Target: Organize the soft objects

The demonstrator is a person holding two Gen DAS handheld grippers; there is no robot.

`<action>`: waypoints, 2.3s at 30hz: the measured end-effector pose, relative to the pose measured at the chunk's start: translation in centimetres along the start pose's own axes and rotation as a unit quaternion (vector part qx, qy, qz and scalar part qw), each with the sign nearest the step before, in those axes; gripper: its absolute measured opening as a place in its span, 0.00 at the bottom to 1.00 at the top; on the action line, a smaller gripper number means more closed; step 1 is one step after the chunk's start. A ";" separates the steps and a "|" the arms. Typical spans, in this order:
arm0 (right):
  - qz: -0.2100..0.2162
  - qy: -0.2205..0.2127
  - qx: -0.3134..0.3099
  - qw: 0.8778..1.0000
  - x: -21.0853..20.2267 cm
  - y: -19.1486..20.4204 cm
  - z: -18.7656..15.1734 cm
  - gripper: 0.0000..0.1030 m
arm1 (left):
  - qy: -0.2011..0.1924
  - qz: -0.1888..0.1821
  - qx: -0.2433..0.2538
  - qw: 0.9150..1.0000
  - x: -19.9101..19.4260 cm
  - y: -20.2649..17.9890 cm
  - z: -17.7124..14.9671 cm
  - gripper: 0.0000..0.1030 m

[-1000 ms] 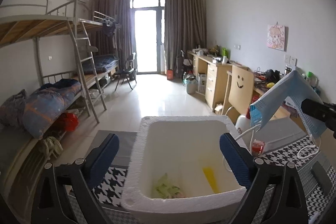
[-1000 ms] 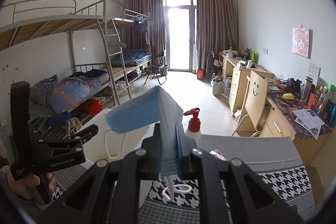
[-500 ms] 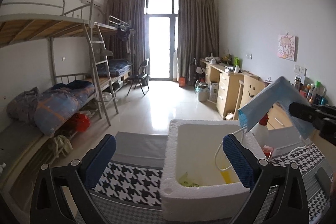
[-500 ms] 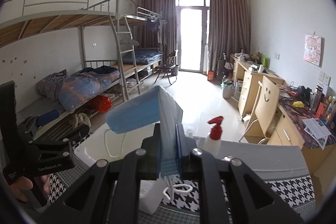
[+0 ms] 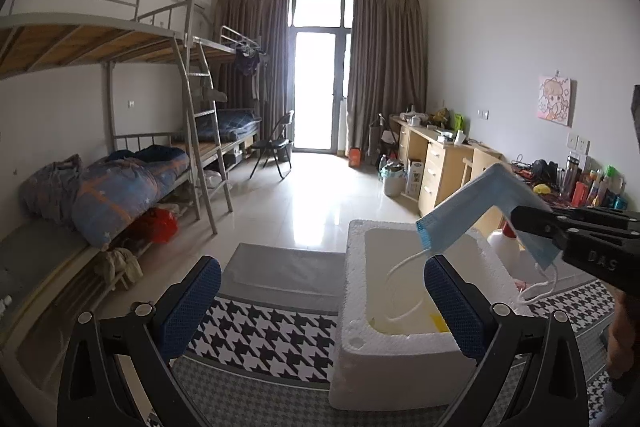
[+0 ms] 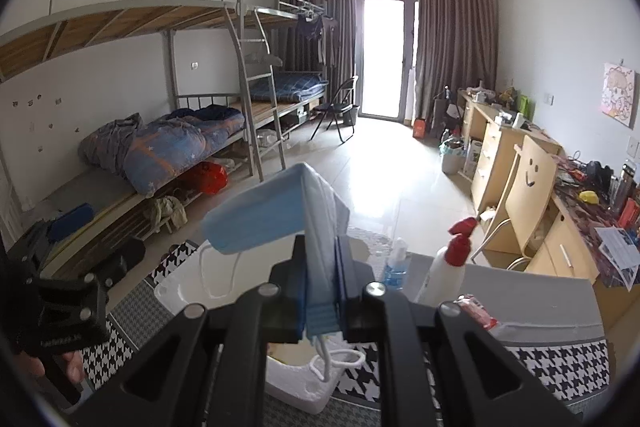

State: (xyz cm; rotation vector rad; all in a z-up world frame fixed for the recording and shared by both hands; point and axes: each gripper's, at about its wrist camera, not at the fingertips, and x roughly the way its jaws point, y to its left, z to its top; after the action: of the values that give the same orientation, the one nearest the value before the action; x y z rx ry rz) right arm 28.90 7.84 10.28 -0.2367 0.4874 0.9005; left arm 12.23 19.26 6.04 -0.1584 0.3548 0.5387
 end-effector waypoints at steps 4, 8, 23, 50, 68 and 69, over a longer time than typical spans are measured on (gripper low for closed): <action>0.003 0.016 -0.002 1.000 1.1 0.3 -0.2 0.15 | -0.005 0.000 -0.011 1.000 -0.2 0.6 -0.2 0.99; 0.007 0.034 0.002 0.999 2.1 0.2 -0.4 0.15 | -0.002 -0.002 -0.010 1.000 -0.1 0.7 -0.3 0.99; 0.023 0.057 -0.002 0.998 3.2 0.8 -1.1 0.75 | 0.004 0.001 -0.007 1.000 -0.1 1.1 -0.5 0.99; 0.015 -0.013 -0.018 1.000 -2.9 0.6 -1.7 0.91 | -0.007 -0.023 0.013 1.000 -2.0 -1.5 -0.4 0.99; -0.013 -0.053 -0.022 0.998 -8.3 -0.1 -4.2 0.91 | -0.017 -0.052 0.031 0.998 -4.9 -4.3 -1.1 0.99; -0.016 -0.054 -0.022 0.998 -8.5 -0.2 -4.3 0.91 | -0.018 -0.053 0.032 0.998 -5.0 -4.5 -1.2 0.99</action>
State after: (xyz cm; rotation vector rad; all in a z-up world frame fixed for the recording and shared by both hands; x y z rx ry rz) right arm 23.28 0.15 10.80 -0.2342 0.3633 0.8890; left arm 10.24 12.81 7.05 -0.1052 0.3270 0.4240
